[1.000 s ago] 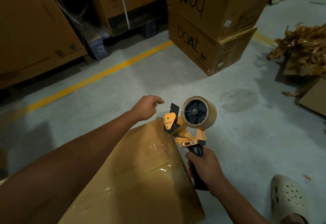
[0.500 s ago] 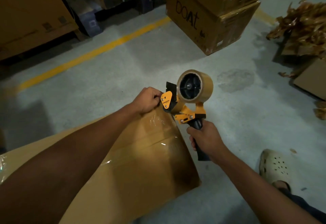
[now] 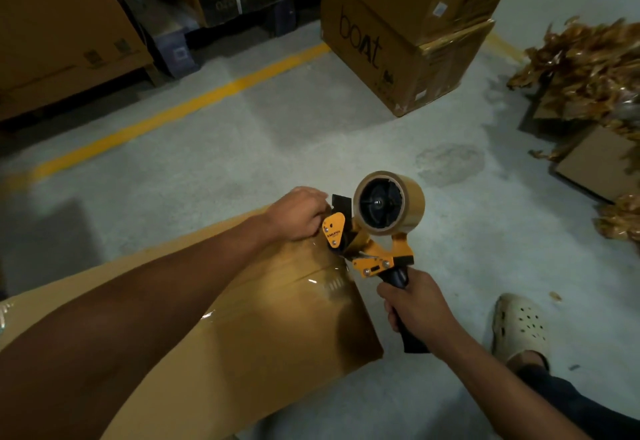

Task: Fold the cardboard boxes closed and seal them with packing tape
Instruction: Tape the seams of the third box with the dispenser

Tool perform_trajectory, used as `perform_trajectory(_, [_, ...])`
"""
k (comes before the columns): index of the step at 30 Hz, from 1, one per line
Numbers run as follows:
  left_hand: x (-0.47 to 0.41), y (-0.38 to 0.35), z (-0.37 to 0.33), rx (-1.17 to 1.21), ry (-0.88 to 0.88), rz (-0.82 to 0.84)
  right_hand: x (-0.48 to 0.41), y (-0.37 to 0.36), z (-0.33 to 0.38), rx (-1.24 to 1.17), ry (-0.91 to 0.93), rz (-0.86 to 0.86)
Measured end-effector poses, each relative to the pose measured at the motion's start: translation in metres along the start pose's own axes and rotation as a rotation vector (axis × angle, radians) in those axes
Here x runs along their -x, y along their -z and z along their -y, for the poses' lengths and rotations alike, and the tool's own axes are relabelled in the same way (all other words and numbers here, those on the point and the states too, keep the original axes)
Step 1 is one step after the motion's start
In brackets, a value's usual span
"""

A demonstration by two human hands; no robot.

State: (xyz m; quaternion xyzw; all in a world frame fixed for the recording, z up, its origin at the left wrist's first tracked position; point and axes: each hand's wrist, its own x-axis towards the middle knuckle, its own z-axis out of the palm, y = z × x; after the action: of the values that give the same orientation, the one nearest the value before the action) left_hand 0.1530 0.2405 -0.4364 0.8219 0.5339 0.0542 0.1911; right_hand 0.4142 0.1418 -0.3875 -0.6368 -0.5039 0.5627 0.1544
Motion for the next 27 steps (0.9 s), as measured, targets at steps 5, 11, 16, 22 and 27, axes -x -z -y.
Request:
perform_trajectory(5, [0.011,-0.008,0.008,-0.116,-0.092,0.033,0.002,-0.002,-0.002,-0.020,-0.016,0.006])
perform_trajectory(11, [0.009,-0.009,0.009,-0.147,-0.146,0.032,0.027,0.006,-0.016,0.011,-0.023,0.000])
perform_trajectory(16, [0.015,-0.006,-0.007,-0.176,-0.090,0.129,0.041,0.006,-0.027,0.027,-0.037,-0.020])
perform_trajectory(22, [0.054,-0.022,-0.036,-0.242,-0.146,0.190,0.040,0.009,-0.024,0.021,-0.032,-0.010])
perform_trajectory(27, [0.070,-0.027,-0.050,-0.226,-0.082,0.171,0.040,0.010,-0.024,0.028,-0.030,-0.009])
